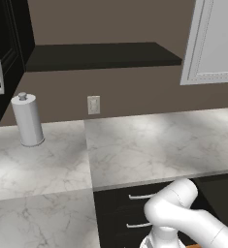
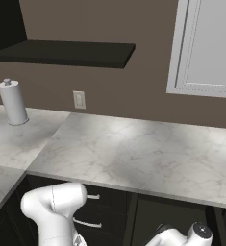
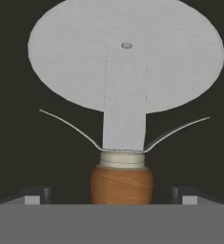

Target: Take the pizza cutter from the drawer on the right and place it on the dining counter for cutting.

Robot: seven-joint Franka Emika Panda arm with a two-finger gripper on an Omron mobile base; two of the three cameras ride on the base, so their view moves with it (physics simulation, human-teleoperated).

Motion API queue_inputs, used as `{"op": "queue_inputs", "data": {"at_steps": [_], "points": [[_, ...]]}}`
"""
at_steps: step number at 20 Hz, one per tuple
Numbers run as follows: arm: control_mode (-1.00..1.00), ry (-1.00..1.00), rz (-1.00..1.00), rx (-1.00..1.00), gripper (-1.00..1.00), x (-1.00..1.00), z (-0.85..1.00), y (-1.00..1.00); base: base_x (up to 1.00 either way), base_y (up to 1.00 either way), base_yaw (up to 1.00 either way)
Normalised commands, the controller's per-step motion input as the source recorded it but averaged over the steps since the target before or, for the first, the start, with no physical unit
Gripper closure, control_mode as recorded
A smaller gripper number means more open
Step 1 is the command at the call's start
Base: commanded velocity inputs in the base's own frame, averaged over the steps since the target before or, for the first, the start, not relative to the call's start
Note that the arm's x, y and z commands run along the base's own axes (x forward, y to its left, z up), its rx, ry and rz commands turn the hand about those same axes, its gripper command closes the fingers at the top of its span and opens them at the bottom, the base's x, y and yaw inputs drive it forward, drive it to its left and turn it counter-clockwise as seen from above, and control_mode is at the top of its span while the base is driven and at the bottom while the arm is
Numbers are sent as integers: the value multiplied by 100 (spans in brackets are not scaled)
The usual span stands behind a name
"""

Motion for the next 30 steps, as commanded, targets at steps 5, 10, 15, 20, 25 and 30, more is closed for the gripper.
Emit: {"op": "queue_inputs", "data": {"at_steps": [5, 10, 15, 20, 25, 30], "points": [[-100, 0, 0, 0, -100, 0, -19, 0, 0, 0, 0], [-100, 0, 0, 0, -100, 0, -11, 0, 0, 0, 0], [-100, 0, 0, 0, -100, 0, 0, 0, 0, 0, 0], [-100, 0, 0, 0, 100, 0, 0, 0, 0, 0, 0], [-100, 0, 0, 0, 100, 0, 0, 0, 0, 0, 0], [-100, 0, 0, 0, 100, 0, 0, 0, 0, 0, 0]]}}
